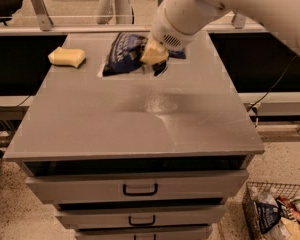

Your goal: Move blue chip bag near rxbar blueberry

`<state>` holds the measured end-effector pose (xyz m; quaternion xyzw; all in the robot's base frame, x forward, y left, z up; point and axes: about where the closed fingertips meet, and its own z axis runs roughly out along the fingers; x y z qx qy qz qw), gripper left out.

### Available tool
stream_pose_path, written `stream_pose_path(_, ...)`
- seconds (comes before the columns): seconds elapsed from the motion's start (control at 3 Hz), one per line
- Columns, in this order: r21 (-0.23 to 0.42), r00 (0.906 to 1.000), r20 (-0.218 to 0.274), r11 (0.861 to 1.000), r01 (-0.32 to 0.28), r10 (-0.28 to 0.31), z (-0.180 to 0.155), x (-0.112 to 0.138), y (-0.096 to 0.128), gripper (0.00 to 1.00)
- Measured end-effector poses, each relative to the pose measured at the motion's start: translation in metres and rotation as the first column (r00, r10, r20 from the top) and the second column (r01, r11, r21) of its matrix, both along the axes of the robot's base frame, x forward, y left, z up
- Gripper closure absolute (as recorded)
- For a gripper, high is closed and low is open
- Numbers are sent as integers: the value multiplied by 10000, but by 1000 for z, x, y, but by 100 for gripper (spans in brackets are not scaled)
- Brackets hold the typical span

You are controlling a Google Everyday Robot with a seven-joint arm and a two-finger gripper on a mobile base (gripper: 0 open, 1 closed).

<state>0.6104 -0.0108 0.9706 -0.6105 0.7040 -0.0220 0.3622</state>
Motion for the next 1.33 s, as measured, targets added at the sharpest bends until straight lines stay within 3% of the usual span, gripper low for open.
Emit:
stream_pose_path(0.33,-1164,9871,1301,9873,1081,-928,36,55,-63,100)
stream_pose_path(0.67,-1918,9692,1683,9584,2112,-1799,41,111,-132,100)
stream_pose_path(1.0,-2197,9548,1711,9352,2776,-2432,26,157,-184,100)
stream_pose_path(1.33,-2110,9428,1756,9245,3173,-2835,15,187,-215,100)
